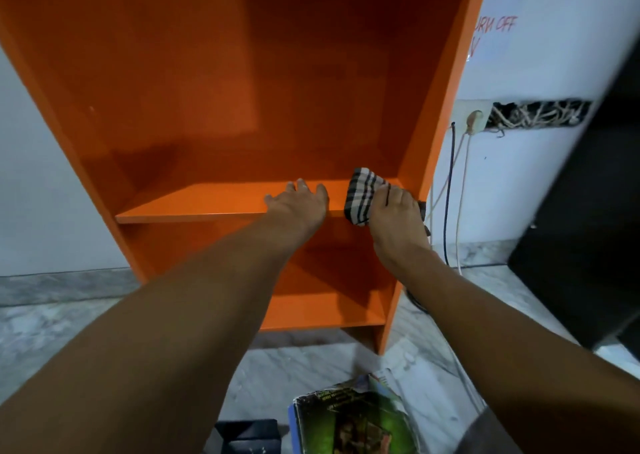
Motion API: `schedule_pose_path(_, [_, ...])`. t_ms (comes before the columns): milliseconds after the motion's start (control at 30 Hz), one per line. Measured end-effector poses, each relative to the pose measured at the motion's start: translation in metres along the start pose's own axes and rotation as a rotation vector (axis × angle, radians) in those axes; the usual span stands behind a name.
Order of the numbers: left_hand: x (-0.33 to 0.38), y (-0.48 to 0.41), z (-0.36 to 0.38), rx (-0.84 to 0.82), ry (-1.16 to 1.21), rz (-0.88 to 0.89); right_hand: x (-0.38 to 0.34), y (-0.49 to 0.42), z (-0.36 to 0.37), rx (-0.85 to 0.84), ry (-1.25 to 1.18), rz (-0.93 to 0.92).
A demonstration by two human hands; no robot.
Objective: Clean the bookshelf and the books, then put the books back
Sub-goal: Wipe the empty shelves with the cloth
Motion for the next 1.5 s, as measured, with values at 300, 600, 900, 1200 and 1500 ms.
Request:
schedule_pose_path(300, [0.001, 0.001, -0.002, 0.037, -0.027, -0.007, 0.004, 0.063, -0.043, -0.404, -0.248, 0.121])
schedule_pose_path(600, [0.005, 0.017, 0.010, 0.055, 0.014, 0.034, 0.015, 0.061, -0.026, -0.381, -0.994, 0.359])
schedule_pose_path(900, [-0.017, 0.061, 0.110, 0.576, 0.578, 0.377, 0.015, 0.053, 0.007, -0.607, -1.511, 0.272])
schedule_pose_path(1200, [0.010, 0.045, 0.170, -0.180, 1.860, -0.267, -0.014, 0.058, 0.090, -0.690, -1.707, 0.231])
schedule_pose_path(1500, [0.022, 0.058, 0.149, -0.067, 1.525, -0.430, -0.004, 0.086, 0.105, -0.867, -1.883, 0.175])
Point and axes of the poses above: each hand's wrist, its own y-axis away from the middle knuckle, its own z-axis out of the palm, x = y × z, the point moved 1 cm from there along -y, towards the middle knuckle, and after that the axes turned 5 degrees about -z, right-handed, at the moved point
